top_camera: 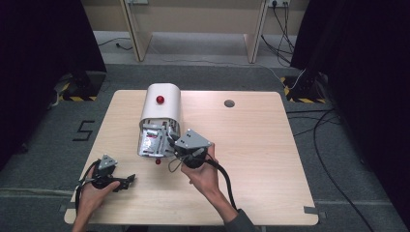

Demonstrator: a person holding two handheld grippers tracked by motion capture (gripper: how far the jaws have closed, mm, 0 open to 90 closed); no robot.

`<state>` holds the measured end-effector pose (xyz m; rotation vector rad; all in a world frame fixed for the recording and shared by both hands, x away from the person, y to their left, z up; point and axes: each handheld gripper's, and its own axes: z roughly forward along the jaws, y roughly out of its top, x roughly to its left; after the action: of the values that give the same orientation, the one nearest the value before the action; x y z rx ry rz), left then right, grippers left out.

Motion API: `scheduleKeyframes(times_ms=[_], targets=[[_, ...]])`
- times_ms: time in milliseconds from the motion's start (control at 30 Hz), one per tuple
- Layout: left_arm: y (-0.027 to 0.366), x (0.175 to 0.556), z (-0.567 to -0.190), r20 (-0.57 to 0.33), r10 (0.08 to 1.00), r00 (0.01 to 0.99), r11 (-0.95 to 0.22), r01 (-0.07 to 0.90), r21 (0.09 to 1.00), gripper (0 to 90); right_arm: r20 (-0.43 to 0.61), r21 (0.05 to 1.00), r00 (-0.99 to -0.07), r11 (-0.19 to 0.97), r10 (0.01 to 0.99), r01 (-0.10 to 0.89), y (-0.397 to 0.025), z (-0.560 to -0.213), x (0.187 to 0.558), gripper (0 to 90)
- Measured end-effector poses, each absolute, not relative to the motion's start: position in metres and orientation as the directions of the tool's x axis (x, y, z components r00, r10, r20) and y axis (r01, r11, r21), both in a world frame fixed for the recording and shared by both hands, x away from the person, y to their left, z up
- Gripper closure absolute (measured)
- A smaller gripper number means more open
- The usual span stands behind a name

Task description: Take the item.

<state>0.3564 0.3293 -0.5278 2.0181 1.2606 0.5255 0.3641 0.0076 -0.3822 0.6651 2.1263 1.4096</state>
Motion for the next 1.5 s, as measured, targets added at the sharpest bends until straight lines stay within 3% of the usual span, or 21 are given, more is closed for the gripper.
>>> scheduleKeyframes(times_ms=[733, 1500], targets=[[0.329, 0.356, -0.528, -0.020, 0.895, 0.447, -0.290, 0.615, 0.733, 0.0, -0.106, 0.968, -0.745, 0.239, 0.659, 0.074, -0.046, -0.354, 0.355, 84.7], [0.329, 0.356, -0.528, -0.019, 0.894, 0.448, -0.293, 0.615, 0.732, 0.0, -0.054, 0.967, -0.668, 0.206, 0.742, 0.150, -0.112, -0.397, 0.362, 84.8]])
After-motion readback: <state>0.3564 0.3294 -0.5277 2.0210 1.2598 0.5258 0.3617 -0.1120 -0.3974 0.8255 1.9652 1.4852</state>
